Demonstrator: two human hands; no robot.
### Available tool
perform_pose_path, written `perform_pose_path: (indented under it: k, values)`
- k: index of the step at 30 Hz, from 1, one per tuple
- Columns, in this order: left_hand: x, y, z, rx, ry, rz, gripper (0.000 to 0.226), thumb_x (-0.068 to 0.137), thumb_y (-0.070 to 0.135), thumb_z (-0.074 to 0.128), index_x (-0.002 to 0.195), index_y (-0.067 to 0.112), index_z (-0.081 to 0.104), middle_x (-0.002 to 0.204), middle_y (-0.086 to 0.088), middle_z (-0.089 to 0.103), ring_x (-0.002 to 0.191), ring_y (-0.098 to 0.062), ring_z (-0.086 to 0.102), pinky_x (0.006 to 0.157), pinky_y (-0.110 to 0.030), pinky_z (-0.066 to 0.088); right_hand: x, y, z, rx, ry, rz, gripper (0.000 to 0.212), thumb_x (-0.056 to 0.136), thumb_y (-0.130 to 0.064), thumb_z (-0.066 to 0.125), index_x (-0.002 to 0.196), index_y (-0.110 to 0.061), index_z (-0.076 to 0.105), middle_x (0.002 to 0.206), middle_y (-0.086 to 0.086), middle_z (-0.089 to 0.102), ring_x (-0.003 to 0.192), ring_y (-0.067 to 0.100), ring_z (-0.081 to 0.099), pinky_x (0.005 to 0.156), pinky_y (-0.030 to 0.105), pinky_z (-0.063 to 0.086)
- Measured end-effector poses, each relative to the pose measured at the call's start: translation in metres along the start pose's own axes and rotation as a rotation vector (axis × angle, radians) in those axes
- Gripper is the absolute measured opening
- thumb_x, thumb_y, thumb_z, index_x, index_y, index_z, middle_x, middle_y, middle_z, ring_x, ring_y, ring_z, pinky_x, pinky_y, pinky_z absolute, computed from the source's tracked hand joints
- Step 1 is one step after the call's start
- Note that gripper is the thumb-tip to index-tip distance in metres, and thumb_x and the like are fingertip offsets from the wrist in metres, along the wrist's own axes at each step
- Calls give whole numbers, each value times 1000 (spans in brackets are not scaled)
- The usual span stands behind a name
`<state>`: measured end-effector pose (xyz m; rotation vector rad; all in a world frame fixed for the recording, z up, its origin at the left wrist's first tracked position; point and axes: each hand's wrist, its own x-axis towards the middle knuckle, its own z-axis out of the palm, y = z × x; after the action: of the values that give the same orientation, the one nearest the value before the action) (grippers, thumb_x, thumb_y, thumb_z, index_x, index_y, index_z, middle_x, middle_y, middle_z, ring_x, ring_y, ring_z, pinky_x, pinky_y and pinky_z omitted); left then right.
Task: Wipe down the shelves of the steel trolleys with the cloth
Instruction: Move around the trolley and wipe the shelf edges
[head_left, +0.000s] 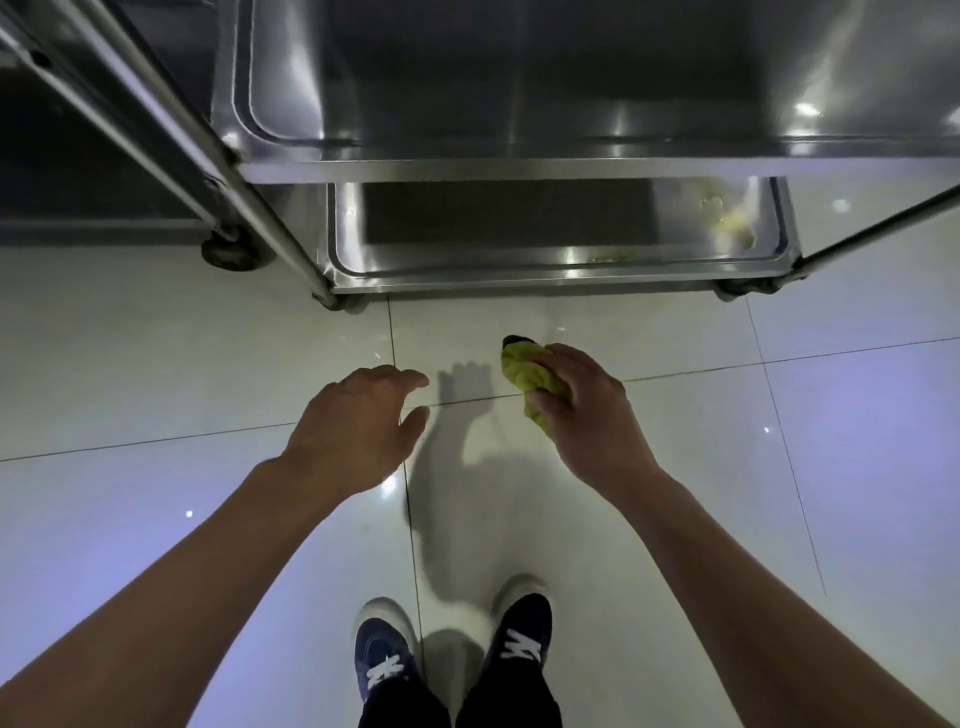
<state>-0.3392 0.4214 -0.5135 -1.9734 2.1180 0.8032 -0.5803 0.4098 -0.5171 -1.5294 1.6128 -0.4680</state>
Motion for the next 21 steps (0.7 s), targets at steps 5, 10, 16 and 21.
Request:
perform_pose_path:
  k: [5, 10, 16, 21]
  values:
    - [25, -7, 6, 54, 1, -16, 42, 102, 40, 45, 143, 33, 48, 135, 7, 58, 126, -17, 51, 96, -33, 43, 23, 5, 4, -23, 33, -85, 34, 89, -11, 61, 119, -27, 63, 120, -15, 59, 102, 10, 59, 90, 37, 52]
    - [53, -22, 29, 63, -23, 10, 43, 101, 40, 46, 144, 31, 48, 135, 3, 58, 124, -20, 52, 97, -36, 45, 47, 15, 22, -34, 10, -85, 36, 91, -13, 60, 123, -27, 63, 121, -14, 59, 104, 13, 59, 91, 38, 52]
    - [105, -60, 41, 96, 45, 27, 44, 99, 37, 50, 143, 27, 49, 139, -1, 56, 128, -24, 49, 102, -43, 45, 91, 24, 56, -49, 61, -127, 38, 93, -14, 62, 128, -27, 62, 127, -12, 59, 106, 13, 61, 88, 37, 56]
    - [153, -92, 55, 112, 142, 83, 46, 96, 34, 54, 140, 23, 52, 138, -5, 57, 126, -28, 51, 100, -41, 45, 145, 44, 89, -80, 130, -191, 38, 93, -14, 62, 129, -25, 62, 129, -9, 60, 108, 13, 61, 92, 34, 54]
